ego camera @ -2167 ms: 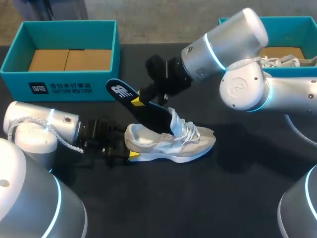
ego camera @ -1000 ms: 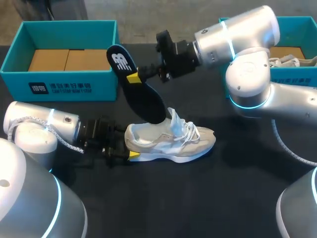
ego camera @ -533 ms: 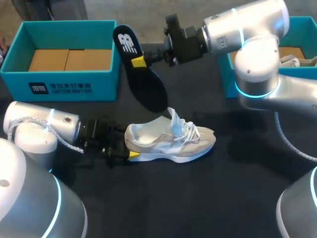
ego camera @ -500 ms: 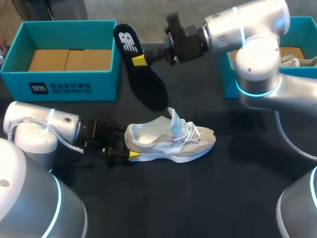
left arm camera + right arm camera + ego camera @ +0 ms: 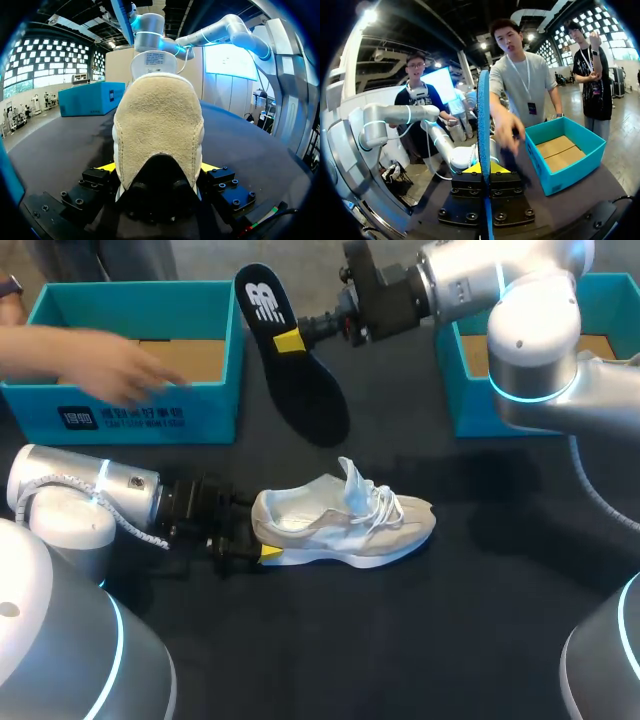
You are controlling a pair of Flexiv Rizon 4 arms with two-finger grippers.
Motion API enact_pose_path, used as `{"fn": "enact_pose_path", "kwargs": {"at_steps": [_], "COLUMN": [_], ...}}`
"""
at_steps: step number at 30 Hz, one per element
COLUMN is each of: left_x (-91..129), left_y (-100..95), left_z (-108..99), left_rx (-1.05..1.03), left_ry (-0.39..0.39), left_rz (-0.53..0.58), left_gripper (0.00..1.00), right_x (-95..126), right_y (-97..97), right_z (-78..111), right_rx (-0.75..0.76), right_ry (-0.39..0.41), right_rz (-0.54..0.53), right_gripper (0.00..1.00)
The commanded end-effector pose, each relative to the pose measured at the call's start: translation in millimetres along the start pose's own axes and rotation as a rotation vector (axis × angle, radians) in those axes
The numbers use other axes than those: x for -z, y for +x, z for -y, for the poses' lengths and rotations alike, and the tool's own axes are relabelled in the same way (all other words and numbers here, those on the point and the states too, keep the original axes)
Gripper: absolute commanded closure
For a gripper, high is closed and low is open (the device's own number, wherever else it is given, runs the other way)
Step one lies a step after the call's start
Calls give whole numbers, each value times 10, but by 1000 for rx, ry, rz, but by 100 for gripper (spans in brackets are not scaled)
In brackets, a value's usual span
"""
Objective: Take the shoe out of the shoebox, open the shoe tongue, remove and reinsert the insole, then place the shoe into the shoebox
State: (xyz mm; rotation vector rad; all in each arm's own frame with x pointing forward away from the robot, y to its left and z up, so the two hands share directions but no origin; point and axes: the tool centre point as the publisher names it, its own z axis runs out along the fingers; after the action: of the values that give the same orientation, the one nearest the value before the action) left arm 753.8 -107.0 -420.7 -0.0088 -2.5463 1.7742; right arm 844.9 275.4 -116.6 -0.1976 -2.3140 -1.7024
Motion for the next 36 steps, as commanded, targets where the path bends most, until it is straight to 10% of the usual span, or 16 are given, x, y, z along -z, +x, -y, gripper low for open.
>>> {"fn": "enact_pose_path", "kwargs": {"at_steps": [1,36], "left_x": [-7,-7], "left_y": [14,14], "left_z": [-26,-26], "left_rx": [-1,-1], "left_ry": [0,0], "left_rz": [2,2], "left_gripper": [100,100], "right_x": [-35,-13], "right_y": [-3,47], "right_z": [8,93], "right_rx": [-2,-14], "right_ry": [3,4], "right_rz": [-6,-10], "right_gripper": [100,100]}}
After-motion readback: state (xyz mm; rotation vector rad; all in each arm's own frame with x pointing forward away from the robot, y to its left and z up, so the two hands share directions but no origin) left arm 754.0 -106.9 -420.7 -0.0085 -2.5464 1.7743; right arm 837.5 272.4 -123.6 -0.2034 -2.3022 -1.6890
